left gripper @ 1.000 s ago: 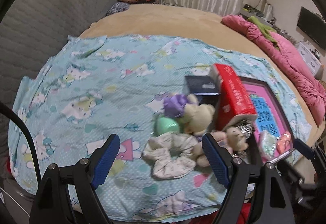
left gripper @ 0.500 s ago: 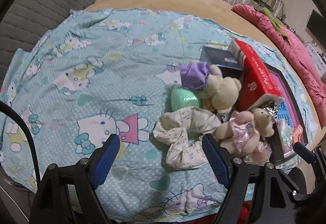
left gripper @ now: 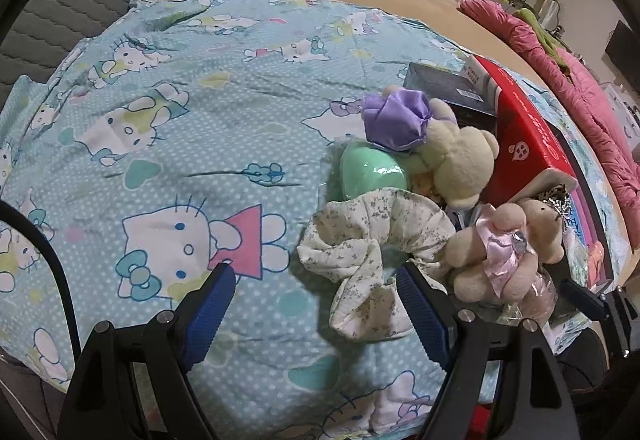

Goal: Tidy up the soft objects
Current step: 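Grasp the white floral scrunchie with the left tool while the right tool grasps the clear bag, then carry the scrunchie with the left tool while the right tool carries the clear bag to the tray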

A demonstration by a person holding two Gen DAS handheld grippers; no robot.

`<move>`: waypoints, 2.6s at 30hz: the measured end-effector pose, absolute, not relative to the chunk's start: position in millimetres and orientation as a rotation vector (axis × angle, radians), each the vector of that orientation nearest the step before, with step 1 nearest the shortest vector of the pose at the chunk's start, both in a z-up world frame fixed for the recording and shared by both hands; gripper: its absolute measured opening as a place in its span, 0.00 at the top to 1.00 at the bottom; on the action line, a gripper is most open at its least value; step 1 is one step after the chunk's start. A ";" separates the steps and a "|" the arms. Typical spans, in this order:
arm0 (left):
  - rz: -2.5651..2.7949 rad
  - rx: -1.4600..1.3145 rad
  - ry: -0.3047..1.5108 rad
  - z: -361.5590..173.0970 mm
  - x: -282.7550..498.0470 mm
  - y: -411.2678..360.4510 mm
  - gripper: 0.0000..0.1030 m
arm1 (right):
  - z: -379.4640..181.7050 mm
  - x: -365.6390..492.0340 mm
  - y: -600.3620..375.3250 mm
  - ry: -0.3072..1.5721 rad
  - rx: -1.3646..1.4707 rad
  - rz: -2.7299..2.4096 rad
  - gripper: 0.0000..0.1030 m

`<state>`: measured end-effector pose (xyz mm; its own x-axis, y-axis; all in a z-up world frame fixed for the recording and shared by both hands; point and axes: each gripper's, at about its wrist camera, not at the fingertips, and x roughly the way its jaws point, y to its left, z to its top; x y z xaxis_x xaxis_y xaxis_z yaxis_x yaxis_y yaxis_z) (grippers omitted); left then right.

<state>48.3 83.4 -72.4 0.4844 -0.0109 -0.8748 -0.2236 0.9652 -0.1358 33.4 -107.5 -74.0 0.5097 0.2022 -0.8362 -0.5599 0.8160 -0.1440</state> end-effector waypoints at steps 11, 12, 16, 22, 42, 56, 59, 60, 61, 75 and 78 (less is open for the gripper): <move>0.148 -0.245 1.091 -90.4 60.1 83.5 0.20 | -90.0 37.6 -91.7 0.907 -0.513 0.482 0.23; 0.150 -0.240 1.093 -91.5 60.6 82.8 0.20 | -90.6 37.9 -91.8 0.906 -0.511 0.485 0.24; 0.158 -0.242 1.095 -95.3 63.3 82.4 0.21 | -91.5 38.0 -92.9 0.911 -0.498 0.489 0.33; 0.153 -0.233 1.092 -98.2 65.1 83.6 0.43 | -88.3 40.5 -102.2 0.927 -0.439 0.503 0.39; 0.064 -0.354 0.983 -62.6 40.0 94.6 0.90 | -45.6 38.7 -153.0 0.871 -0.135 0.526 0.40; 0.055 -0.208 0.807 7.6 17.4 57.7 0.90 | -18.3 37.4 -183.1 0.776 -0.031 0.482 0.40; 0.019 -0.191 0.777 24.4 14.5 46.0 0.90 | -12.5 38.1 -191.9 0.754 -0.009 0.464 0.40; 0.007 -0.190 0.770 27.9 14.3 43.3 0.90 | -10.7 38.5 -194.5 0.748 -0.005 0.460 0.40; -0.007 -0.189 0.762 32.8 13.7 39.2 0.90 | -9.1 39.2 -196.9 0.742 -0.003 0.455 0.40; -0.174 -0.148 0.729 71.3 24.5 -32.3 0.90 | 19.6 46.3 -257.1 0.634 0.114 0.321 0.40; -0.208 -0.136 0.723 78.2 29.6 -50.6 0.90 | 24.7 48.5 -275.1 0.610 0.126 0.262 0.40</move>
<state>29.6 -50.6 78.2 0.7307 -0.2352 -0.6409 0.1414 0.9706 -0.1949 48.5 -275.1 24.7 0.7881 0.2792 -0.5486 -0.2053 0.9594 0.1933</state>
